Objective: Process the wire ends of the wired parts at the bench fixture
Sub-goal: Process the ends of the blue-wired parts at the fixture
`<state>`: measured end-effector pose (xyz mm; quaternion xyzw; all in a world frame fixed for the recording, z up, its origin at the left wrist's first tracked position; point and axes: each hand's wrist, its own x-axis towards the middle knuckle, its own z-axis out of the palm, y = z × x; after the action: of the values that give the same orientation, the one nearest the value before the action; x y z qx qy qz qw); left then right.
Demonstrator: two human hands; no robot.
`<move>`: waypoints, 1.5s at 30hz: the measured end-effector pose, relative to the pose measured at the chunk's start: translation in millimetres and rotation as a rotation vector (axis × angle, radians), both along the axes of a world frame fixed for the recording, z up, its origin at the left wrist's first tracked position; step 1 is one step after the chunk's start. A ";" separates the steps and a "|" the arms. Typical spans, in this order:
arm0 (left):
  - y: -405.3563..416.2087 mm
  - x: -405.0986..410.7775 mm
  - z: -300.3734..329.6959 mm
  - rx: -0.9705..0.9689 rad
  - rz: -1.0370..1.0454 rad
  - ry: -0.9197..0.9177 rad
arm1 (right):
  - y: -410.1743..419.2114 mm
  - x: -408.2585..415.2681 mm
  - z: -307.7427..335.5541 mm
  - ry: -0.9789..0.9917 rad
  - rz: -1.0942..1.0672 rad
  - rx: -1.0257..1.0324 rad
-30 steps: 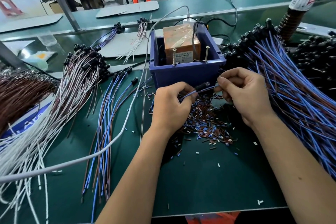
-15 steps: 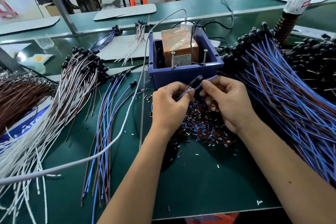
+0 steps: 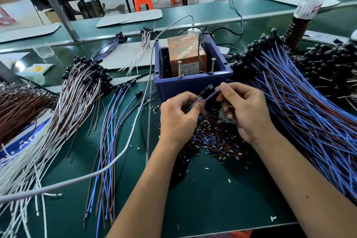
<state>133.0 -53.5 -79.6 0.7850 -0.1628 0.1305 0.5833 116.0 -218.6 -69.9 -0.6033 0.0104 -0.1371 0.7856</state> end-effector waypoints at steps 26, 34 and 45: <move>0.2 2.7 -1.5 -0.026 -0.027 -0.041 | -1.8 0.7 -0.7 -0.043 -0.054 -0.001; -0.4 1.6 0.3 -0.034 -0.032 -0.046 | -1.4 0.7 -0.5 -0.044 -0.058 0.034; -2.0 1.8 0.3 -0.045 -0.045 -0.042 | -1.0 0.9 0.2 -0.049 -0.068 0.069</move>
<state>134.8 -55.5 -79.3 0.7649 -0.1896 0.1374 0.6000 116.8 -219.6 -69.7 -0.5716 0.0164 -0.1778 0.8008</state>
